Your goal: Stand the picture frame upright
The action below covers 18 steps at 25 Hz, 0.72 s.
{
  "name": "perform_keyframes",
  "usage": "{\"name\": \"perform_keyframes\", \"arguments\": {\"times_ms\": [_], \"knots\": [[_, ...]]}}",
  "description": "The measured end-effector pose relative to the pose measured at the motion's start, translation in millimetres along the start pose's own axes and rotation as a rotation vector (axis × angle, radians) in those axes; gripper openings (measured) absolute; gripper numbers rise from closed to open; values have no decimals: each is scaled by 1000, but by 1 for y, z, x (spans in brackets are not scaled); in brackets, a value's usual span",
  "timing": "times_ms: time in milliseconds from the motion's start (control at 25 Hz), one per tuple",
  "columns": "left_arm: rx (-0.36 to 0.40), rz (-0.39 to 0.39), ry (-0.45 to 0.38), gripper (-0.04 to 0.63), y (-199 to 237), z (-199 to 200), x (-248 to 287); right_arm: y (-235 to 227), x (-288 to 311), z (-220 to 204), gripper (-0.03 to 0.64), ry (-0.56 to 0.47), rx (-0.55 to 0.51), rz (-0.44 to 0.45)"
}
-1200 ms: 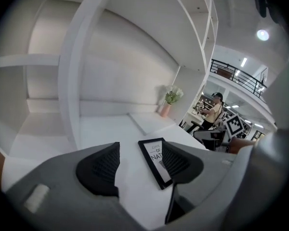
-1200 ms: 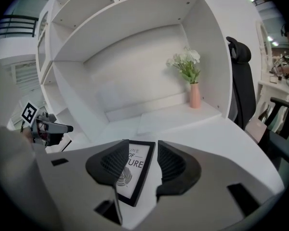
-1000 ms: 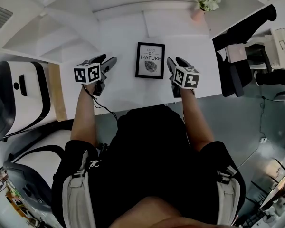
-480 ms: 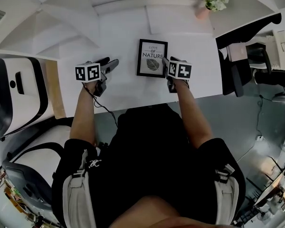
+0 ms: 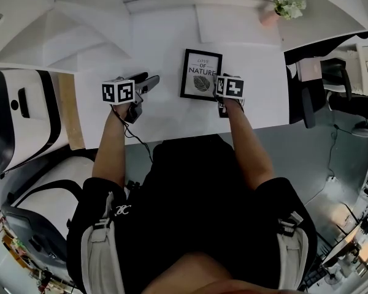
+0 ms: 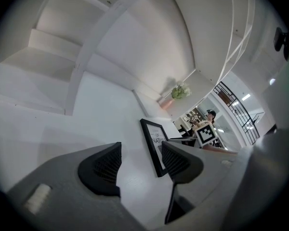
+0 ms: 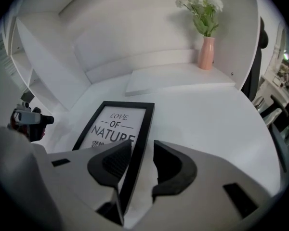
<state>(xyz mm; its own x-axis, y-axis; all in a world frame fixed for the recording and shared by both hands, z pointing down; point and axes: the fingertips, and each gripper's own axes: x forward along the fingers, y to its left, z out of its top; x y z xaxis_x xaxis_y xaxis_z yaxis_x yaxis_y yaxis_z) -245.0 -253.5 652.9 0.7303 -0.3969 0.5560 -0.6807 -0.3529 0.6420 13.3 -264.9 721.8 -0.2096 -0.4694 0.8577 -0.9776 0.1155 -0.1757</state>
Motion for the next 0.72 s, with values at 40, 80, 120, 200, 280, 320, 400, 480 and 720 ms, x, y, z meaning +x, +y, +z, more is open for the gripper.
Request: {"name": "perform_keyframes", "arguments": {"times_ms": [40, 80, 120, 200, 280, 320, 400, 480, 720], "knots": [[-2, -1, 5, 270, 0, -1, 1, -1, 2, -1, 141, 8, -3, -6], [-3, -1, 11, 270, 0, -2, 3, -1, 3, -1, 138, 13, -1, -8], [-4, 0, 17, 270, 0, -3, 4, -1, 4, -1, 137, 16, 1, -6], [-6, 1, 24, 270, 0, -5, 7, 0, 5, -1, 135, 19, -1, 3], [-7, 0, 27, 270, -1, -7, 8, 3, 6, -2, 114, 26, -7, 19], [-8, 0, 27, 270, -1, -7, 8, 5, 7, -2, 100, 31, -7, 26], [-10, 0, 28, 270, -2, -9, 7, 8, 7, -3, 97, 41, 0, 30], [-12, 0, 25, 270, -3, -11, 5, 10, 5, -4, 95, 40, 14, 37], [-29, -5, 22, 270, -9, -14, 13, 6, 6, -4, 84, 33, 32, 85]]}}
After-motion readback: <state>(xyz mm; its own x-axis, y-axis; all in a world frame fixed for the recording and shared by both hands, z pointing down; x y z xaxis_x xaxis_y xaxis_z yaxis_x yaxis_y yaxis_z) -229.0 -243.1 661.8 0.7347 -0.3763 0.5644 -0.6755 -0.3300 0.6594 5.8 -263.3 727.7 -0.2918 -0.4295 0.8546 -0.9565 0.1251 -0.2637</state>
